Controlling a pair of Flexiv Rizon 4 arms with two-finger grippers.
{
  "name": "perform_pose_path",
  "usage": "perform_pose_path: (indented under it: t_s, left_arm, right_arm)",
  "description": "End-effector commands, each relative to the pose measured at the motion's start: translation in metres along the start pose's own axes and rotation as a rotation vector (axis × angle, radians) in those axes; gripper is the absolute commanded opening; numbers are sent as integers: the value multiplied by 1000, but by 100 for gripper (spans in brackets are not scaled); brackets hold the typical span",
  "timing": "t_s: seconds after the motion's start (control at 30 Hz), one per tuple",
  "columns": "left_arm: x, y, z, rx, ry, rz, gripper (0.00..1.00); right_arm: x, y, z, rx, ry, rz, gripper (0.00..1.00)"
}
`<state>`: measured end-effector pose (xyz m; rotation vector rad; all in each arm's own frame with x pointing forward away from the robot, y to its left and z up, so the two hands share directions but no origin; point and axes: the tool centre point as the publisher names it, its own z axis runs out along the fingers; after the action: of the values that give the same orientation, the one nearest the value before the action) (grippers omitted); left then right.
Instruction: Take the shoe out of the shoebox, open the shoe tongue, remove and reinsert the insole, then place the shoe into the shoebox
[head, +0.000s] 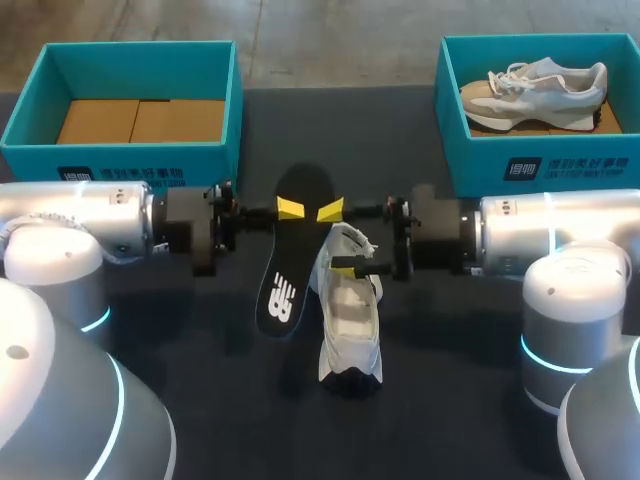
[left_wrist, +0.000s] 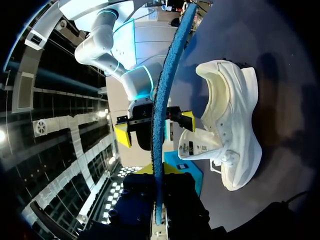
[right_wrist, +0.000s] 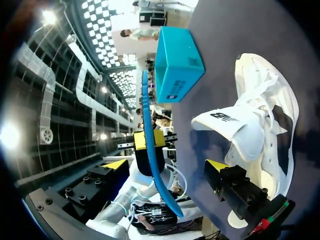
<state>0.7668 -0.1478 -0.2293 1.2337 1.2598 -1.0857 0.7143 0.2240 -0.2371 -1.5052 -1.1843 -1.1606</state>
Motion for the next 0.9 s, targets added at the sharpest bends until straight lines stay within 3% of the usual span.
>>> perform_pose_path:
  t_s: [0.03,0.43,0.9]
  left_arm:
    - [-4,-8,-9,9,19,-14,0]
    - [-12,-37,-23,70,94,-48,0]
    - [0,-75,-20,143,142,-163,0]
  right_arm:
    - [-3,-3,-15,6,-22,14,100]
    - [-21,-21,-52,35,-91,47,100]
    - [-33,-48,-78,194,-181,51,100]
